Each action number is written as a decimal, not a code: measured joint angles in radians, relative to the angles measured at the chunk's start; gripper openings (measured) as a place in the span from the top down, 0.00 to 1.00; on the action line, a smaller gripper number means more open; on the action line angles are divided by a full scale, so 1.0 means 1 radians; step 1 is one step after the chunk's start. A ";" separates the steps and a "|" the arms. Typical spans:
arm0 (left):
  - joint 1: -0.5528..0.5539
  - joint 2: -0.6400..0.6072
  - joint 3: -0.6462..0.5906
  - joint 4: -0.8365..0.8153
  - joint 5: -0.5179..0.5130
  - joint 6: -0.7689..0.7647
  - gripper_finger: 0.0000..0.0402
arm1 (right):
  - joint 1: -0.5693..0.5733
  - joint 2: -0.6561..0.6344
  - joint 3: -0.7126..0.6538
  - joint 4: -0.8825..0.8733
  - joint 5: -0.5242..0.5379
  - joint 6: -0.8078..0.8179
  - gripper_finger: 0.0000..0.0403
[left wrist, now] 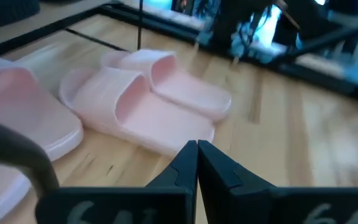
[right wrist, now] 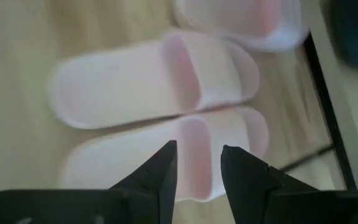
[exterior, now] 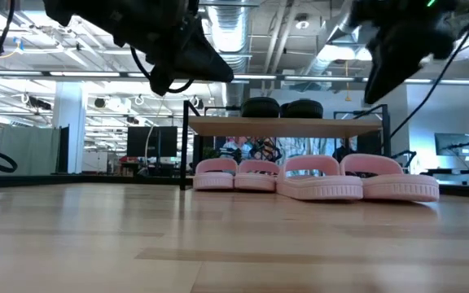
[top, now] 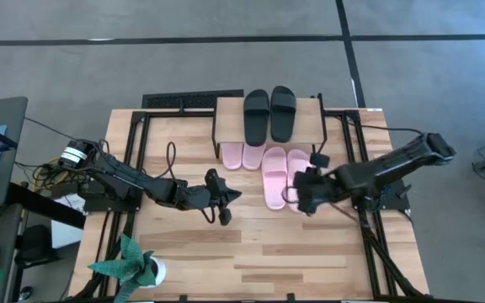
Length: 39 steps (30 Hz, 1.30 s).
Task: Pick and place slides into the shelf
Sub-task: Adjust the pink slippers under the shelf
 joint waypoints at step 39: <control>0.078 0.558 0.536 -0.056 0.348 0.102 1.00 | 0.532 -0.249 -0.539 0.626 0.070 0.572 0.77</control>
